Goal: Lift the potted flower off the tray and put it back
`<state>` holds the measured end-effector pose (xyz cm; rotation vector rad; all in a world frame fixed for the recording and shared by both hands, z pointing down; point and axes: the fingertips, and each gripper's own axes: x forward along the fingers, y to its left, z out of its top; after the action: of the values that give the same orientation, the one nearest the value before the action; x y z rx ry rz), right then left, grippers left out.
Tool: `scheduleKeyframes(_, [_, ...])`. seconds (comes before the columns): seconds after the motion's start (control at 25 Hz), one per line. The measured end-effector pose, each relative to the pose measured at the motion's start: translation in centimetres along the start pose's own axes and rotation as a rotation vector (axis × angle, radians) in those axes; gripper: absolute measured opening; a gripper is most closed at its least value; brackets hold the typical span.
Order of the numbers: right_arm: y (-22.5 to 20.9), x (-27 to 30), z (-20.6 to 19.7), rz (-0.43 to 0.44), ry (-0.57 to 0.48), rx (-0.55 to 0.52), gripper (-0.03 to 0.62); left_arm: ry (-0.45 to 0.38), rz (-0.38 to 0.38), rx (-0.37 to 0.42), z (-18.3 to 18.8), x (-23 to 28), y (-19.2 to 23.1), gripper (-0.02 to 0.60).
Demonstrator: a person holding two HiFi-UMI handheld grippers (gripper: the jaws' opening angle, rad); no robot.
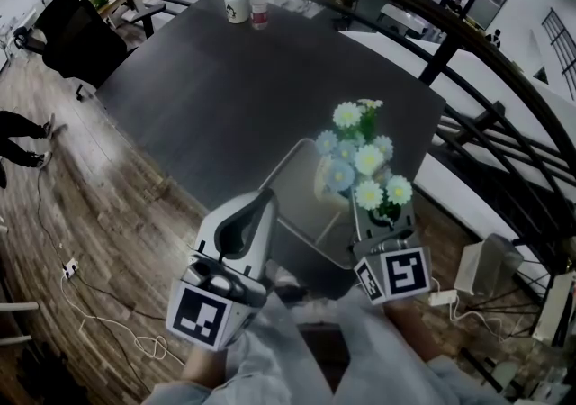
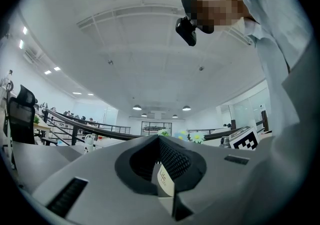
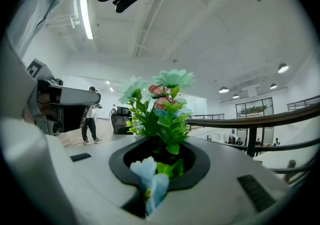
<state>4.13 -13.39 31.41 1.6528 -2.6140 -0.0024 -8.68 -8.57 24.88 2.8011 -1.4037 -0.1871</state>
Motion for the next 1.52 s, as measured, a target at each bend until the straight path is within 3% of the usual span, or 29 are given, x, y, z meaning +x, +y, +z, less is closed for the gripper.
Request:
scheduleKeyframes(0.68, [0.0,-0.1,0.2,-0.010,-0.005,-0.010,0.064,-0.004,-0.059,-0.003,0.0,0.2,-1.0,-0.002])
scheduleKeyframes(1.52, [-0.4,-0.1,-2.7,0.000,0.054,0.013,0.064,0.019,0.002,-0.029,-0.8,0.1,-0.2,-0.002])
